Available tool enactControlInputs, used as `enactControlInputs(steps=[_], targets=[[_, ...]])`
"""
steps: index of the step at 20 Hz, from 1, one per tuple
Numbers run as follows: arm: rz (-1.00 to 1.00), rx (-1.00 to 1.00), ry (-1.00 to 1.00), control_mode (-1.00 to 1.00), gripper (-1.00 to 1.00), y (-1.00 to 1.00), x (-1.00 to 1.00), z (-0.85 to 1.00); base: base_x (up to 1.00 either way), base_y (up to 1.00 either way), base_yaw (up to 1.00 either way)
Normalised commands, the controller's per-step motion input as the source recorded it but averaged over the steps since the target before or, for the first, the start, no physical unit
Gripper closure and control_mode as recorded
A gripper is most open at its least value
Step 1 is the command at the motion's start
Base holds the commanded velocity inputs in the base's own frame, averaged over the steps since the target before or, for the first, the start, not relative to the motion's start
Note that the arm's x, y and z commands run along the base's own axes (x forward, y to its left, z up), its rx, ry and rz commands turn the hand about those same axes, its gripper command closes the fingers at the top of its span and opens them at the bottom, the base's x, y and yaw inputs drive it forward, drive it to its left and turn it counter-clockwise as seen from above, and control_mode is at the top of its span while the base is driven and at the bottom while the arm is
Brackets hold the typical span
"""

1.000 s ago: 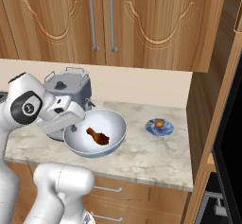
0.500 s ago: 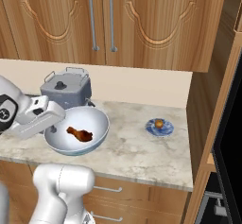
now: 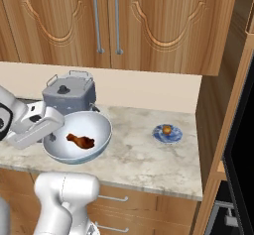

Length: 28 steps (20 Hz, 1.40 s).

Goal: Remove the apple from the bowl and place it on the small plate. Then place the bowl with only the chicken drumstick in the microwave, close the door, and press the start button to microwave the chicken drumstick.

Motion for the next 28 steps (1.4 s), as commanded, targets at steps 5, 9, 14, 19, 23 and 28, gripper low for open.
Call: enactControlInputs(steps=[5,9,14,19,23,28], targets=[[0.00,0.00,0.00,1.00,1.00,0.04,-0.05,-0.02,-0.16,0.00,0.00],[0.00,0.00,0.00,1.00,1.00,0.00,0.00,0.00,-1.00,0.25,-0.09],[0.00,0.00,0.00,1.00,1.00,0.00,0.00,0.00,-0.99,0.29,-0.14],[0.00,0.00,0.00,1.00,1.00,0.00,0.00,0.00,-1.00,0.01,-0.03],[0.00,0.00,0.00,1.00,1.00,0.00,0.00,0.00,-0.92,-0.58,-0.04],[0.00,0.00,0.00,1.00,1.00,0.00,0.00,0.00,-0.41,-0.98,-0.02]])
